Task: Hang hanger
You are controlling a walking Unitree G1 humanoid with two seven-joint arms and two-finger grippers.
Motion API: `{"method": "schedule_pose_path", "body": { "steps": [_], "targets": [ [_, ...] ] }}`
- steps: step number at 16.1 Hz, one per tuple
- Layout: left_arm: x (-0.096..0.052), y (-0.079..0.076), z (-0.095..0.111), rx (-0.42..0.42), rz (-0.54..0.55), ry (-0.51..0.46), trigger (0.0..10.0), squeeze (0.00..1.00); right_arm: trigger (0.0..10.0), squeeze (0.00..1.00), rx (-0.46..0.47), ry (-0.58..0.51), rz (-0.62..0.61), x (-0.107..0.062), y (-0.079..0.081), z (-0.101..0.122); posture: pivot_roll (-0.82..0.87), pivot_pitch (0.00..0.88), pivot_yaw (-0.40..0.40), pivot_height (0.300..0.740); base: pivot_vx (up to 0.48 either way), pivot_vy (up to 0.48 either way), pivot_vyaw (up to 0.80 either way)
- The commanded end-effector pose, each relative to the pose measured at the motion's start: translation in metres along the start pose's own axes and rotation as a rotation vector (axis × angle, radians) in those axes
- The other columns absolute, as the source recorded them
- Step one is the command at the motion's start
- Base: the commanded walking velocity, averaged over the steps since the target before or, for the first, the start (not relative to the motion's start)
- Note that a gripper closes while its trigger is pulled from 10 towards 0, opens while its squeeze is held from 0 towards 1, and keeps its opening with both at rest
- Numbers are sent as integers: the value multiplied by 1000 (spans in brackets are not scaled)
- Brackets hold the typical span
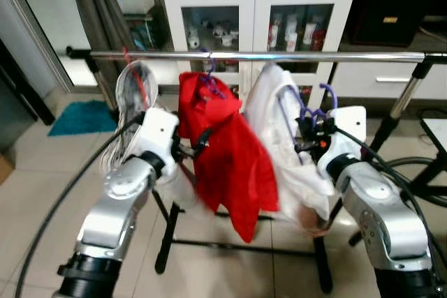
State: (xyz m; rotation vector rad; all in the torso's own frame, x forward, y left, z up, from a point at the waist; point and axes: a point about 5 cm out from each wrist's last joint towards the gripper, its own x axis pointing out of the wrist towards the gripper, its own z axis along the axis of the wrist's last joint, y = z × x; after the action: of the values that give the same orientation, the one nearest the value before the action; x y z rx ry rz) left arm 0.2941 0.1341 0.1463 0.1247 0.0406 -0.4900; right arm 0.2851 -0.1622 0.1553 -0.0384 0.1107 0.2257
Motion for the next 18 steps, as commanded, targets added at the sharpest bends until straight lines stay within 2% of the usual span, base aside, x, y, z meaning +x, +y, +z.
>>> {"method": "schedule_pose_path", "body": {
  "steps": [1, 3, 6, 7, 8, 10, 11, 12, 14, 16, 18],
  "targets": [
    [1, -1, 6, 22, -13, -13, 10000, 0, 10000, 0, -18, -50, -21, 0, -4, 10, -39, 0, 68, 740, 379, 0, 0],
    [1, -3, 7, -2, -43, -24, 10000, 0, 10000, 0, -57, -79, -22, 2, -4, 15, -36, 0, 64, 740, 294, 0, 0],
    [1, -17, 14, 17, -205, -42, 10000, 0, 10000, 0, -61, -104, -26, 10, -6, 21, -32, 0, 61, 740, 0, 0, 0],
    [1, -27, 18, 45, -341, -49, 10000, 0, 10000, 0, -63, -73, -16, 22, -7, 24, -28, 0, 61, 740, 0, 0, 0],
    [1, -31, 19, 64, -395, -36, 10000, 0, 10000, 0, -87, -51, -7, 29, -7, 25, -25, 0, 62, 740, 0, 0, 0],
    [0, -38, 20, 130, -546, 14, 10000, 0, 10000, 0, -83, 24, 0, 55, -10, 30, -21, 0, 67, 740, 0, 0, 0],
    [0, -39, 23, 140, -590, 6, 10000, 0, 10000, 0, -74, 53, -13, 70, -14, 35, -14, 0, 67, 740, 0, 0, 0],
    [0, -39, 24, 141, -600, 3, 10000, 0, 10000, 0, -74, 56, -15, 73, -14, 36, -14, 0, 67, 740, 0, 0, 0],
    [-2, -38, 27, 143, -611, -2, 10000, 0, 10000, 0, -15, 110, -23, 95, -18, 39, -7, 0, 64, 740, 0, 0, 0],
    [-2, -37, 28, 146, -617, -6, 10000, 0, 10000, 0, -8, 157, -30, 108, -20, 40, 1, 0, 61, 740, 0, 0, 0],
    [-3, -36, 28, 149, -617, -7, 10000, 0, 10000, 0, 5, 221, -25, 116, -17, 36, 7, 0, 59, 740, 0, 0, 0]
  ]
}}
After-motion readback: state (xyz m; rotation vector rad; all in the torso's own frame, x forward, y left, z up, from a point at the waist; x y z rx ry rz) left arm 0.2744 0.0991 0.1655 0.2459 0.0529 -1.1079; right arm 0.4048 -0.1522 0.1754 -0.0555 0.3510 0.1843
